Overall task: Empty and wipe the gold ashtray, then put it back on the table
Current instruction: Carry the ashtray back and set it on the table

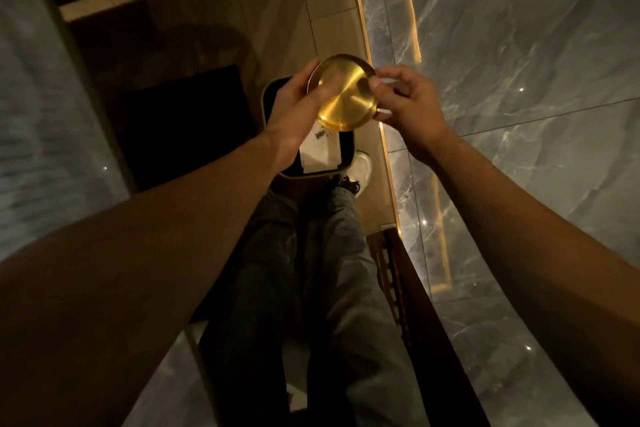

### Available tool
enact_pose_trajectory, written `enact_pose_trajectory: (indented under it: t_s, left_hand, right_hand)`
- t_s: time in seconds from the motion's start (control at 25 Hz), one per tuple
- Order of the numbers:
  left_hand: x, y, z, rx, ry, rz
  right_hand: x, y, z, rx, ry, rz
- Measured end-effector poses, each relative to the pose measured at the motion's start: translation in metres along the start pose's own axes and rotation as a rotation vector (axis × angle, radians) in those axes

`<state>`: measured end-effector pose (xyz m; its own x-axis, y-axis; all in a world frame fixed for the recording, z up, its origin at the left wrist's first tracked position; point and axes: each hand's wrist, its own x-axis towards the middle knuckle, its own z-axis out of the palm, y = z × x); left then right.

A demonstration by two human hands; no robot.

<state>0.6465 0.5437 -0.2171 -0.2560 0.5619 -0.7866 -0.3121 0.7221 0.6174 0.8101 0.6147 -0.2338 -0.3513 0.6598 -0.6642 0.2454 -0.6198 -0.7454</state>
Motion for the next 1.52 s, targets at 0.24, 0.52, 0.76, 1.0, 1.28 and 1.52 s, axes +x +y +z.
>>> enact_pose_trajectory:
  t_s: [0.24,0.52,0.76,1.0,1.28,1.52]
  left_hand:
    - [-0.065,0.051,-0.012,0.441,-0.125,0.442]
    - [-0.132,0.096,-0.048,0.407,0.077,0.73]
    - [-0.175,0.116,-0.102,0.313,0.055,0.846]
    - [-0.211,0.109,-0.213,0.145,-0.001,0.881]
    - [-0.264,0.083,-0.361,0.147,0.085,0.947]
    - [-0.302,0.05,-0.418,0.181,0.213,0.938]
  right_hand:
    - [-0.054,-0.079,0.004,-0.003,0.064,-0.111]
    - [-0.097,-0.13,0.056,0.003,-0.046,-0.325]
    - [-0.15,-0.171,0.097,-0.133,-0.13,-0.549]
    - [-0.196,-0.175,0.204,-0.162,-0.219,-0.611]
    - [-0.235,-0.156,0.352,-0.235,-0.226,-0.684]
    - [-0.255,-0.148,0.407,-0.467,-0.229,-0.778]
